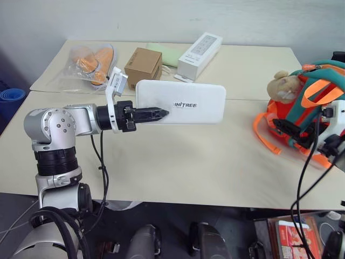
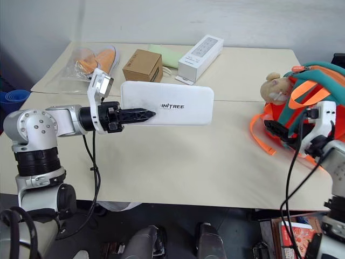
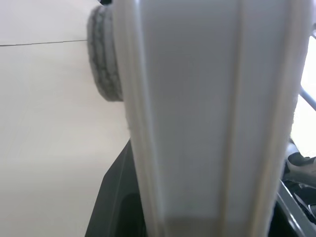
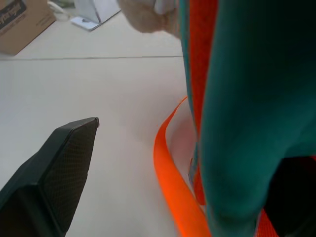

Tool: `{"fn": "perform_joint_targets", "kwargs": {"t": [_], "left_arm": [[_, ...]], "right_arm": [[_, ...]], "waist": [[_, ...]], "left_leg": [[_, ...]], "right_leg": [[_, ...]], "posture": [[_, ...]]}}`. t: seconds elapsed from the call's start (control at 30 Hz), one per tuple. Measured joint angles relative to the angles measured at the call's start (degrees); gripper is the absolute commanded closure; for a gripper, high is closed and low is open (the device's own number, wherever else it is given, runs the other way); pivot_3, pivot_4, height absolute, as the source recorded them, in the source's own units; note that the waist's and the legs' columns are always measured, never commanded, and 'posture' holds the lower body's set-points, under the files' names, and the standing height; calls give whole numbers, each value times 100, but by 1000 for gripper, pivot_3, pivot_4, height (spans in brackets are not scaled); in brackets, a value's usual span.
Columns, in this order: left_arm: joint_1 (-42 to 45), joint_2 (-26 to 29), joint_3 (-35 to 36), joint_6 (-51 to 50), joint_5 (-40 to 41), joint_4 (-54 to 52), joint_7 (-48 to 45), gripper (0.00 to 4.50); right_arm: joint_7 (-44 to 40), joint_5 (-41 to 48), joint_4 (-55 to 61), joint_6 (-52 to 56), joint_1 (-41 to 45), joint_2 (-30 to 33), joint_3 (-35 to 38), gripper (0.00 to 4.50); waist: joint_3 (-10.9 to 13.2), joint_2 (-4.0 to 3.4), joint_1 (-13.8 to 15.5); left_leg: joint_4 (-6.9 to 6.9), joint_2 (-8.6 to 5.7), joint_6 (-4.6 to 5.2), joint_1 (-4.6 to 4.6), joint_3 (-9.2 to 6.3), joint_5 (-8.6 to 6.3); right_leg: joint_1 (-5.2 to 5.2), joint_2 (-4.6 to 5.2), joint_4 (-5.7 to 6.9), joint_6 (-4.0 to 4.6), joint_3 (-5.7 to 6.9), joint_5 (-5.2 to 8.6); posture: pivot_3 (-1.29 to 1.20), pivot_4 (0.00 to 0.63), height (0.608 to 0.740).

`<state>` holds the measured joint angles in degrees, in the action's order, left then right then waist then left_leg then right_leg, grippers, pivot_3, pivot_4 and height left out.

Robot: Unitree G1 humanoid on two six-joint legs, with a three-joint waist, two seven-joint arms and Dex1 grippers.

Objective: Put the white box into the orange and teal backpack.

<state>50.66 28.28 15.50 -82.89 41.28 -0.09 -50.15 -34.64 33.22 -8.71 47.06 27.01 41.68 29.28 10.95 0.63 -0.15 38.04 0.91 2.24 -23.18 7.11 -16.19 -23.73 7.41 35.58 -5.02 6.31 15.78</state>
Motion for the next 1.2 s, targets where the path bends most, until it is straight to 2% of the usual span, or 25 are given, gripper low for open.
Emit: {"fn": "perform_joint_targets", "kwargs": {"t": [0.13,0.23,0.47,0.63,0.73,1.0,1.2], "left_arm": [[-18,111,-1,126,57,2,105,3107],[-20,143,15,199,99,30,202,3107],[-94,244,15,428,128,84,315,3107],[-102,384,21,578,135,120,349,3107],[-107,540,30,797,133,213,355,3107],[-79,721,38,2230,85,321,57,3107],[162,850,-31,2835,82,380,-205,3107]], "right_arm": [[284,-188,-663,-517,504,-203,-93,12],[274,-231,-945,-778,658,-307,-166,576],[-158,-155,-1133,-1035,822,-399,-383,2938],[-861,266,-606,-649,702,-271,-456,4482],[-1408,715,83,-133,472,10,-573,4482],[-2494,2428,1824,1414,55,940,-625,4482],[-3232,3592,2345,2163,-234,1788,-314,4482]], "waist": [[0,0,-14],[0,0,-14],[0,0,-26],[1,-1,-18],[1,-1,-9],[1,-1,5],[5,5,37]], "left_leg": [[0,0,0,0,2,1],[-1,1,0,0,2,1],[-1,3,0,1,4,1],[-2,4,0,0,3,1],[-4,5,-1,-2,1,0],[-7,11,-2,-3,2,-3],[-5,3,17,-8,-1,-14]], "right_leg": [[0,-3,1,0,-2,0],[0,-5,1,0,-2,0],[0,-13,2,0,-4,0],[-1,-11,0,0,-4,0],[-2,-4,-2,0,-2,0],[-4,-1,-8,0,1,0],[1,11,-42,-3,4,-2]], "posture": [[0,150,740],[0,150,740],[0,150,740],[0,150,740],[0,150,740],[0,150,740],[0,150,740]]}}
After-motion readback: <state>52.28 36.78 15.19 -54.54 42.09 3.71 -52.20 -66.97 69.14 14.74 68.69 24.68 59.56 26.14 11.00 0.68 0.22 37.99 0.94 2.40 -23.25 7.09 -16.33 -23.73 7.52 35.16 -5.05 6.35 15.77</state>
